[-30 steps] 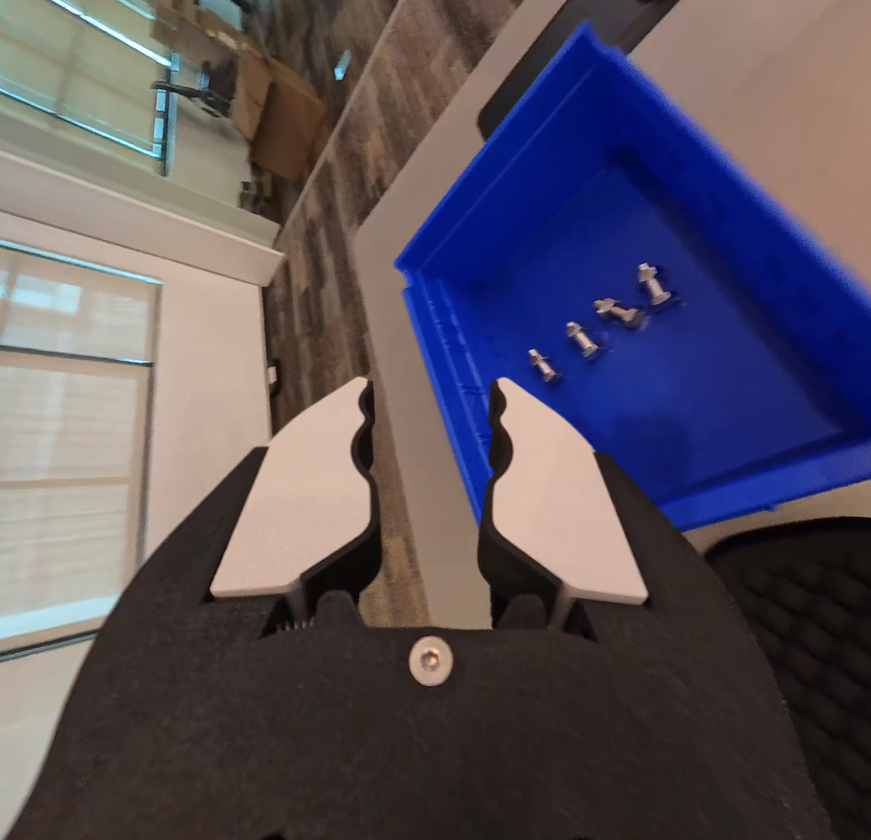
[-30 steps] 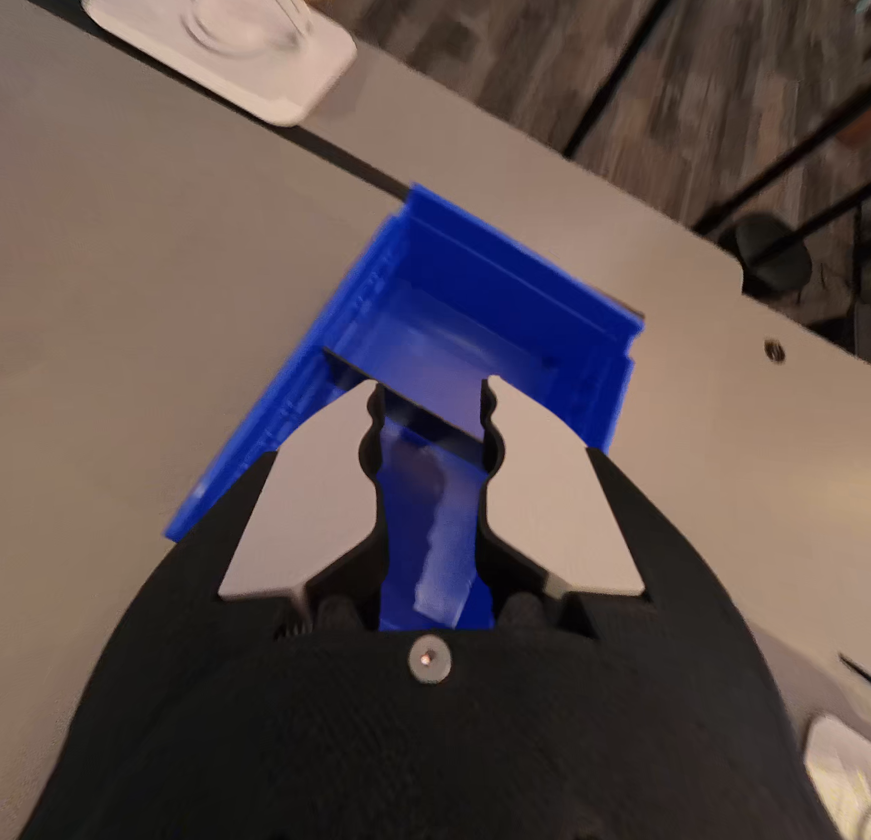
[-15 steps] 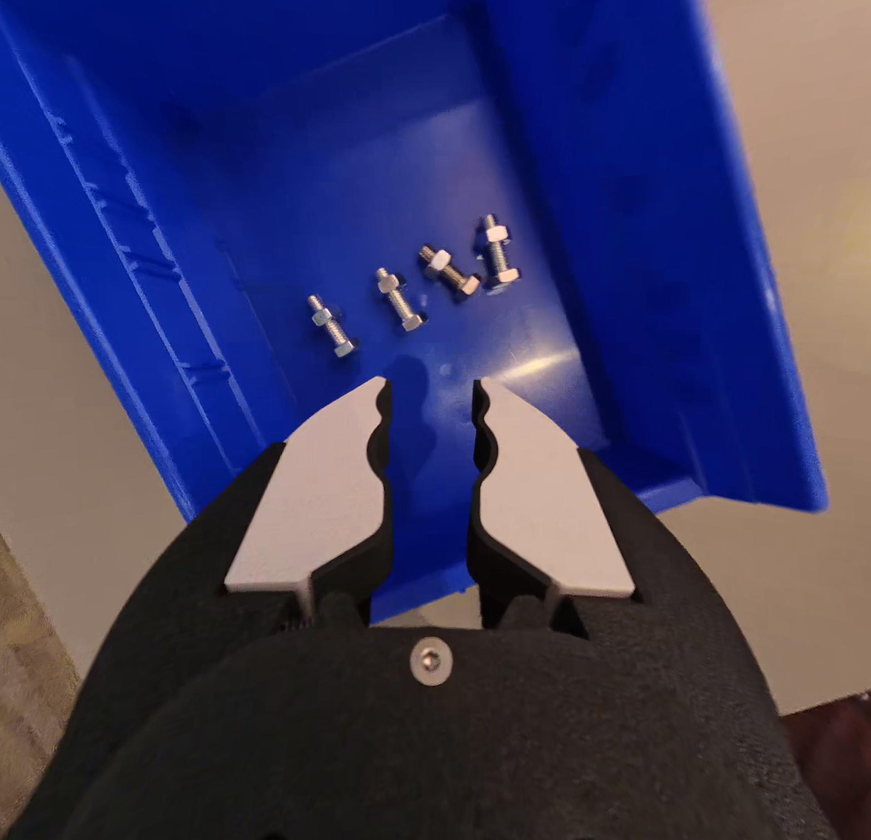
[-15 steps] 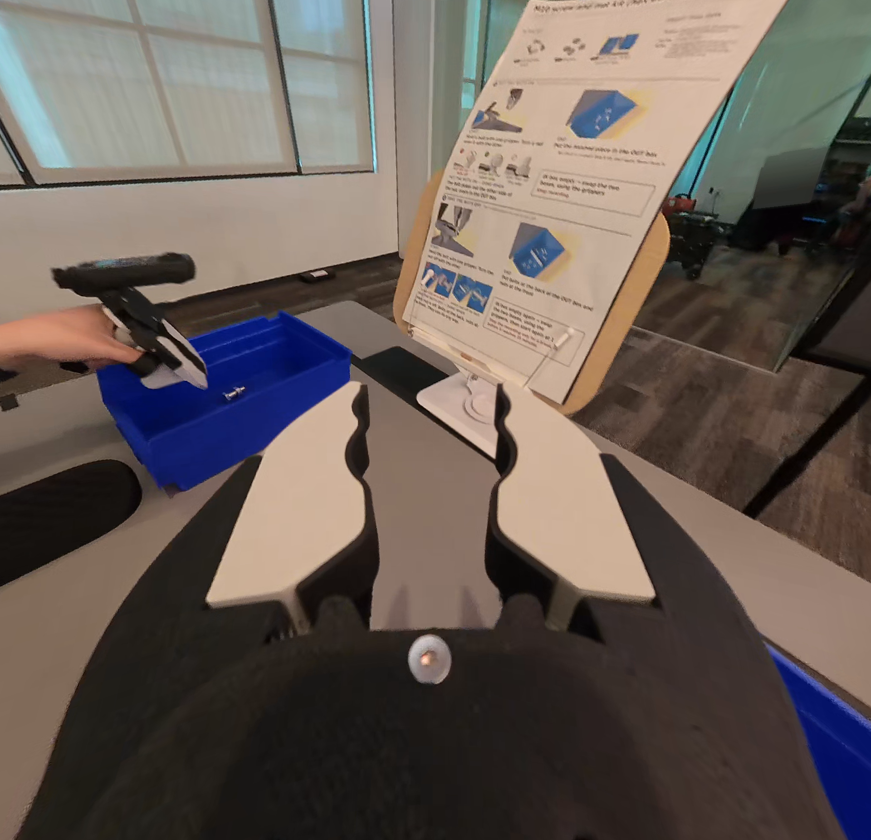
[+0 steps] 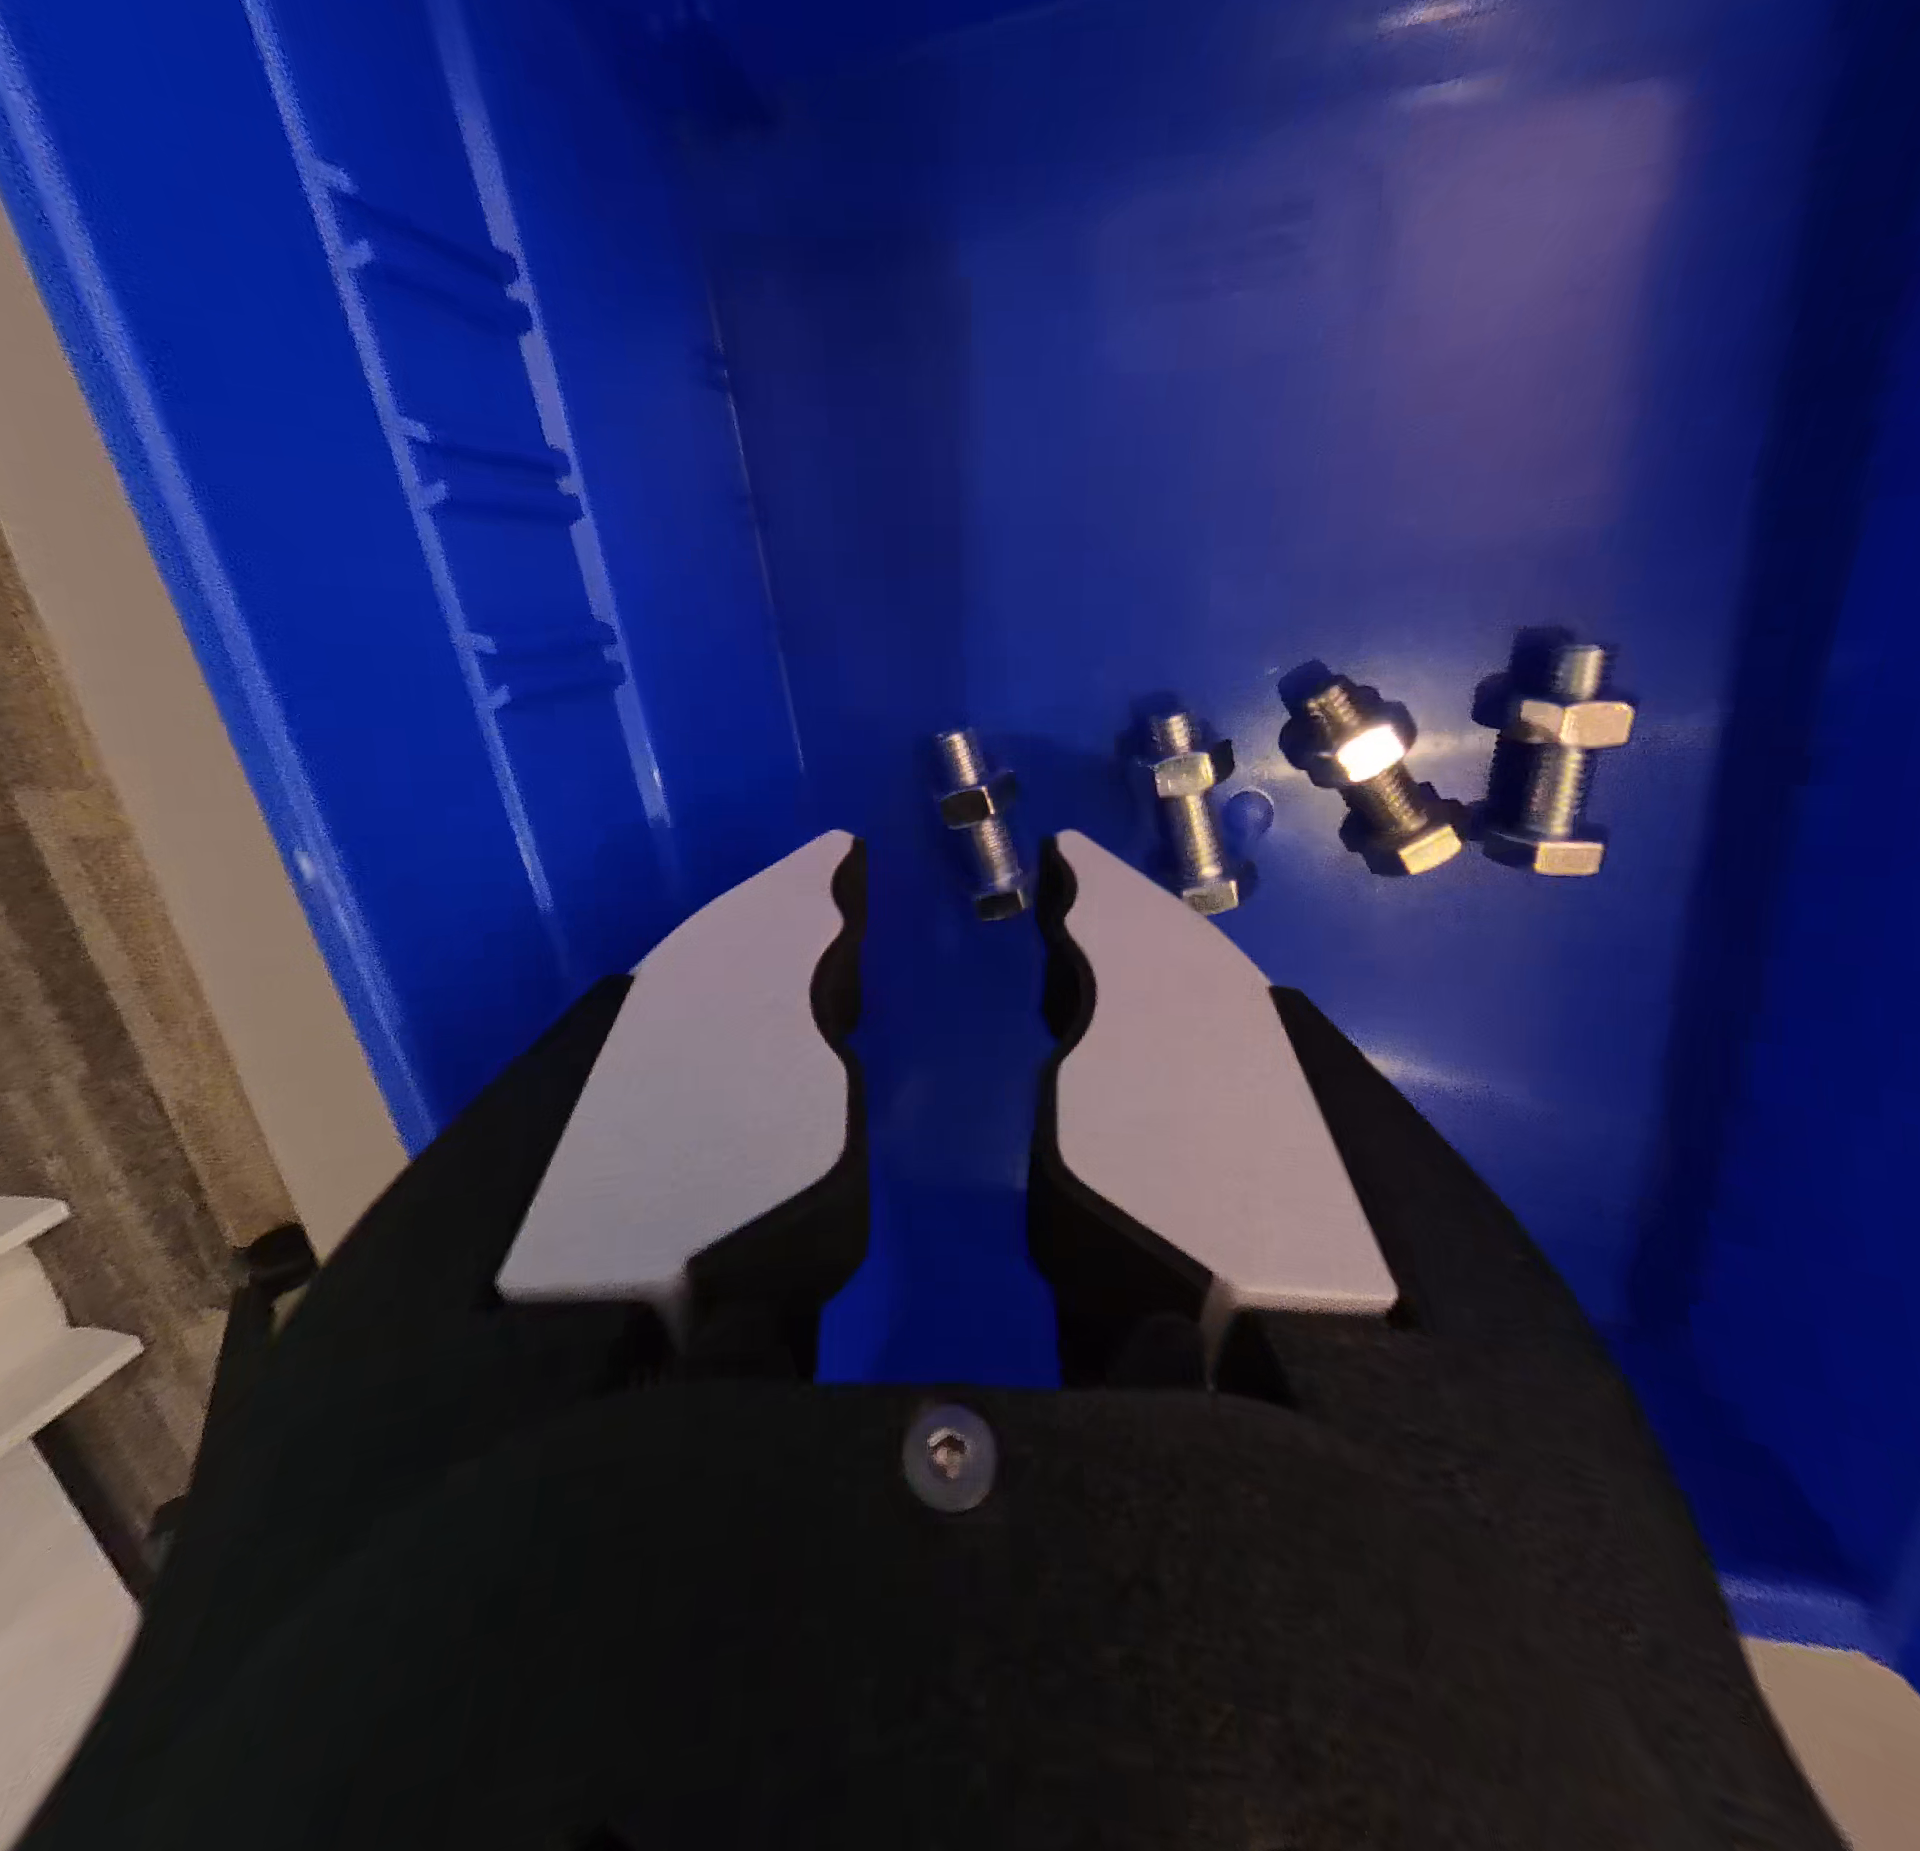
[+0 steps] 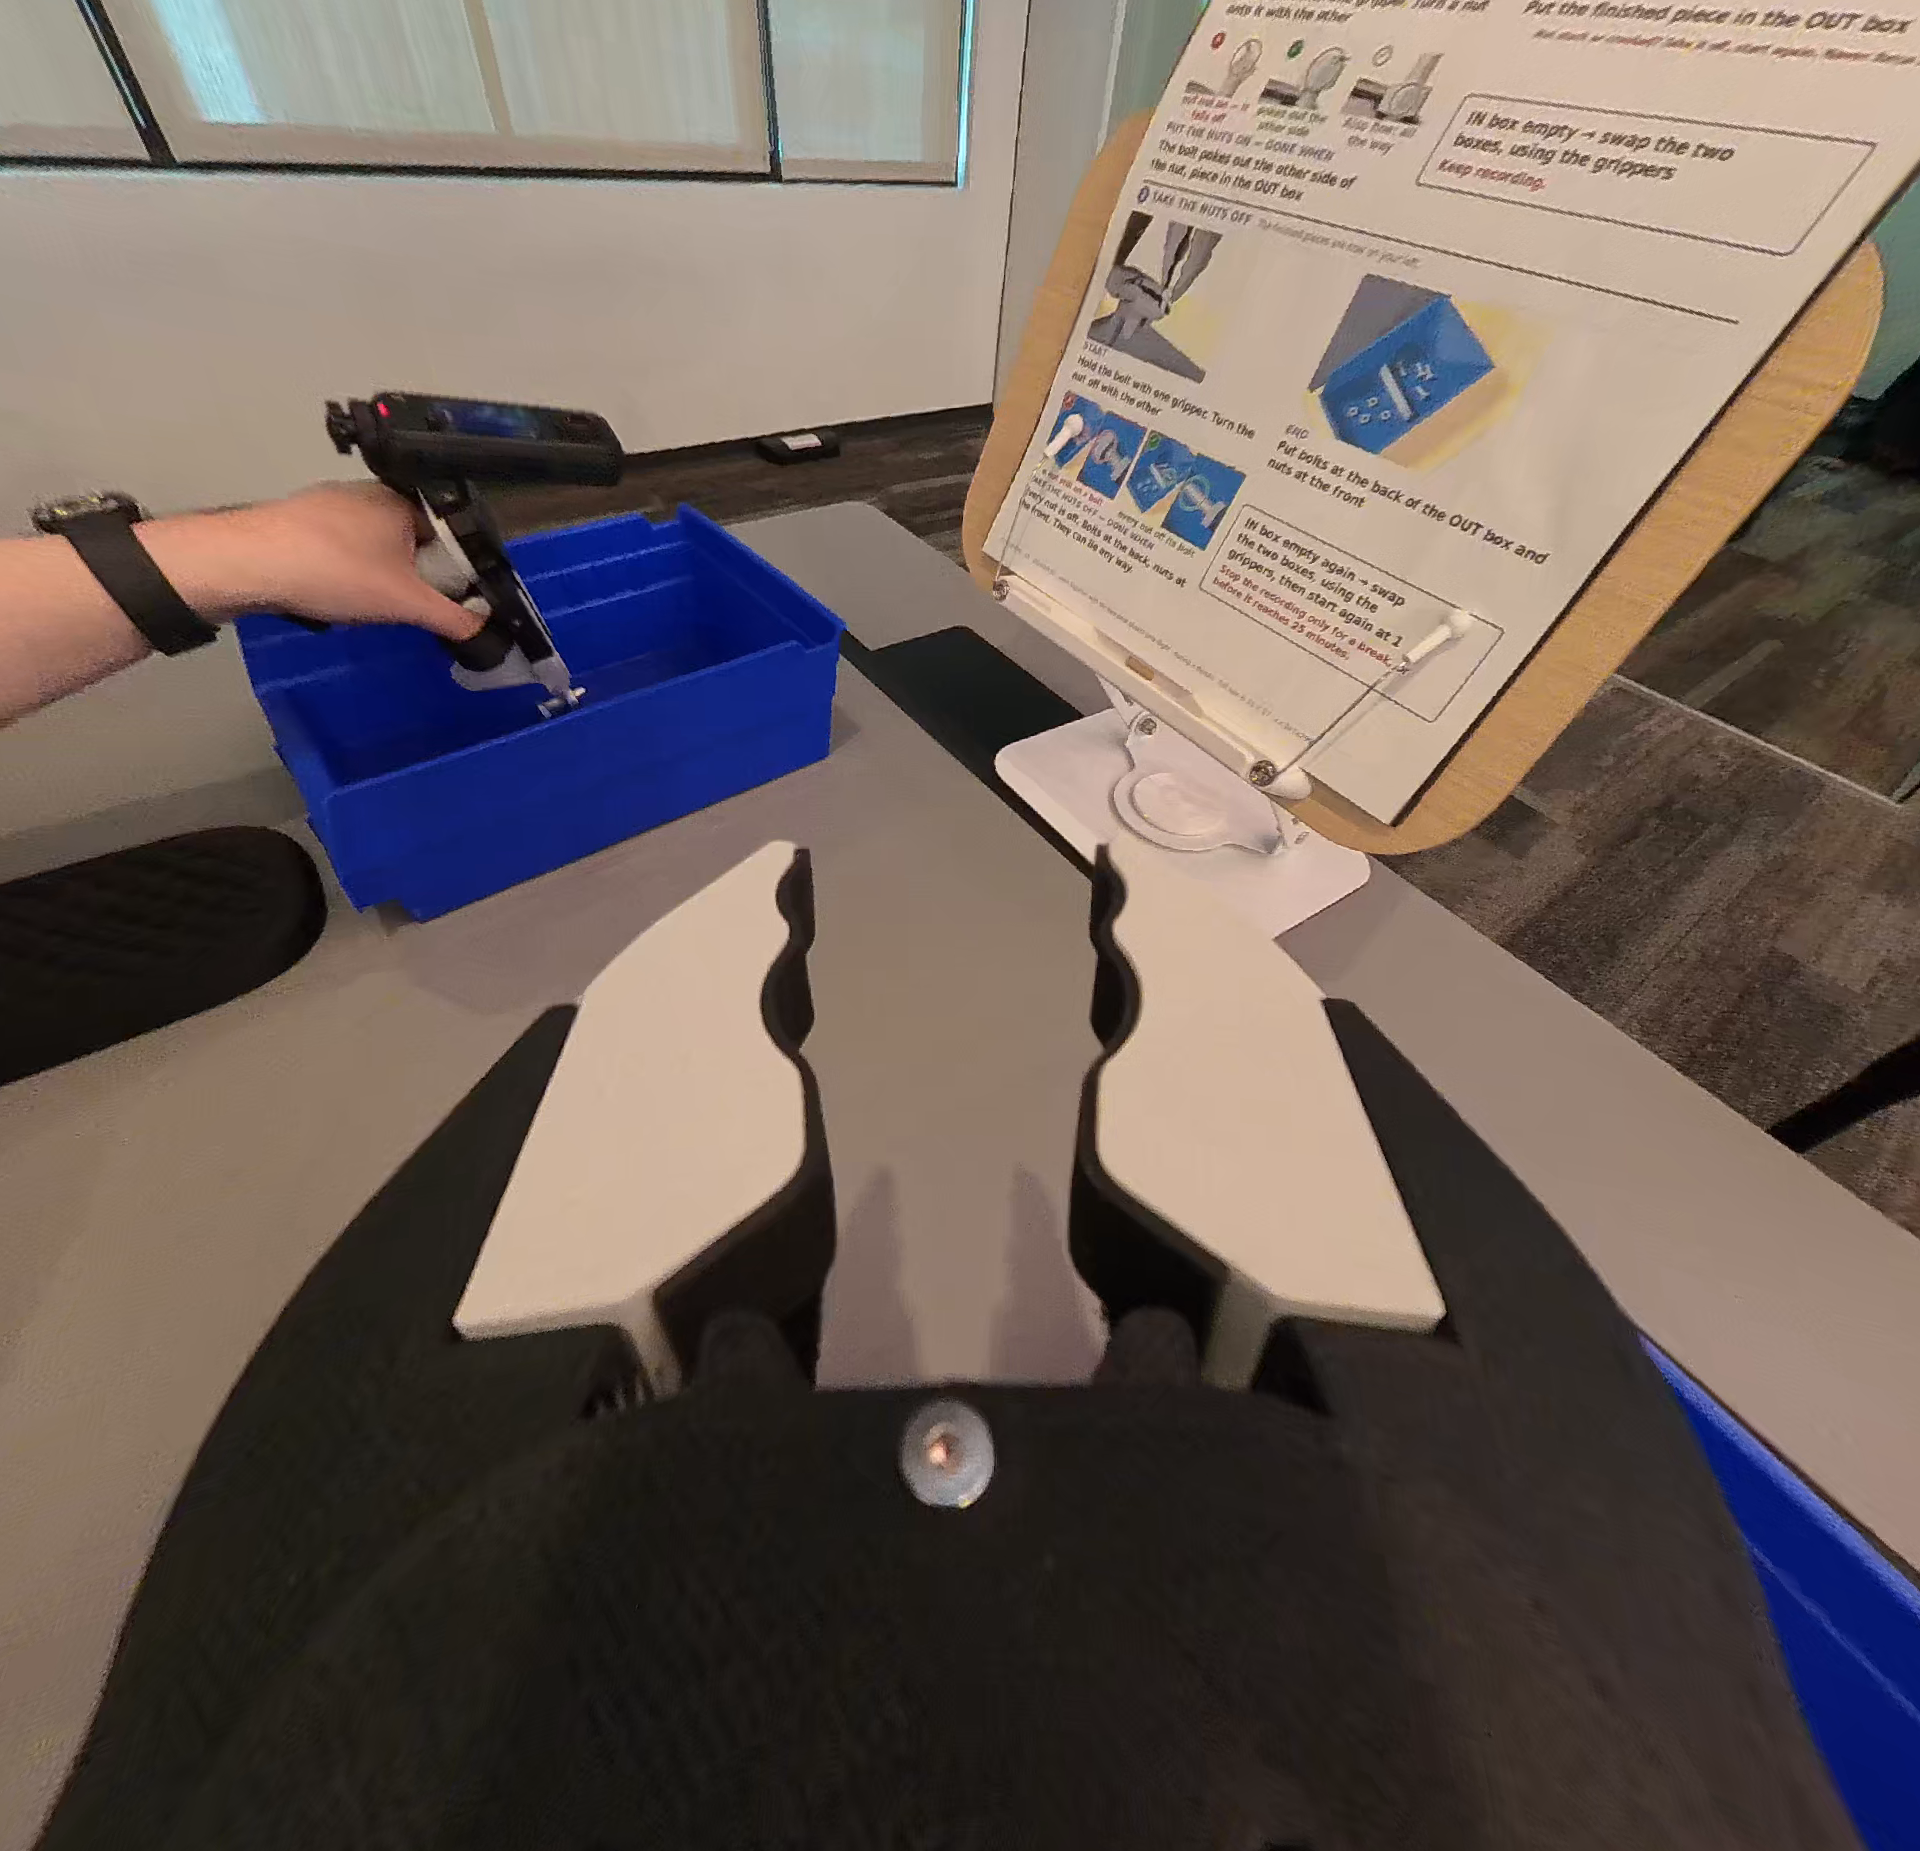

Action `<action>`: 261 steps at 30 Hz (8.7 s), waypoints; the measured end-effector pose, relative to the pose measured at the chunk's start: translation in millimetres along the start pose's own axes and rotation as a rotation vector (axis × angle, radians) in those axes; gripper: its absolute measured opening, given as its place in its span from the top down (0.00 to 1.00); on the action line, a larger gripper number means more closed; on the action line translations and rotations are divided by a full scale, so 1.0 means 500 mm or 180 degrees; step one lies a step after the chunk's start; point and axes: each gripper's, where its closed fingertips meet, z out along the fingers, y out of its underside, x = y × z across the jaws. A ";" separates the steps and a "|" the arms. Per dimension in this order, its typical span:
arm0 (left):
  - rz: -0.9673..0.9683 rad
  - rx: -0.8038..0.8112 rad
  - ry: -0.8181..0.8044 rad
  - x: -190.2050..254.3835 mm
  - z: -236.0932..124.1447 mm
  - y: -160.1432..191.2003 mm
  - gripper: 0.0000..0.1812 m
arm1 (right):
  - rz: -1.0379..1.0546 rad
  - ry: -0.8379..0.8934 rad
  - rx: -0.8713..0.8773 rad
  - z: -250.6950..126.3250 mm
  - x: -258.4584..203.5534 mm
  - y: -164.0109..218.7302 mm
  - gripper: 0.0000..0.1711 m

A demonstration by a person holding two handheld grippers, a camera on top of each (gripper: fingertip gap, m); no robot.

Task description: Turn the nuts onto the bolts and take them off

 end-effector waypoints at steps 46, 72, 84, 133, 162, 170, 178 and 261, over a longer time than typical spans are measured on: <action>0.2403 0.3050 0.3626 0.613 -0.603 -0.023 0.95 | 0.1171 -0.2191 0.1250 0.077 -0.207 -0.074 0.89; 0.3011 0.3040 0.3556 0.707 -0.584 0.045 0.82 | -0.0059 -0.2228 0.1045 0.013 -0.258 -0.076 0.94; 0.3145 0.3386 0.3388 0.716 -0.604 0.055 0.91 | -0.0179 -0.2317 0.1044 -0.007 -0.272 -0.084 0.94; 0.2776 0.3771 0.4000 0.722 -0.669 0.067 0.92 | -0.0021 -0.2237 0.1296 -0.010 -0.278 -0.117 0.75; 0.2817 0.3657 0.4285 0.718 -0.686 0.086 0.92 | 0.0309 -0.2562 0.1464 -0.042 -0.249 -0.127 0.84; 0.2882 0.3598 0.4254 0.730 -0.677 0.091 0.92 | 0.0124 -0.2568 0.1315 -0.028 -0.280 -0.116 0.77; 0.2884 0.3570 0.4228 0.727 -0.672 0.088 0.92 | -0.0019 -0.2553 0.1298 -0.033 -0.307 -0.124 0.78; 0.2935 0.3580 0.4183 0.728 -0.685 0.101 0.92 | 0.0373 -0.2622 0.1397 -0.054 -0.265 -0.141 0.82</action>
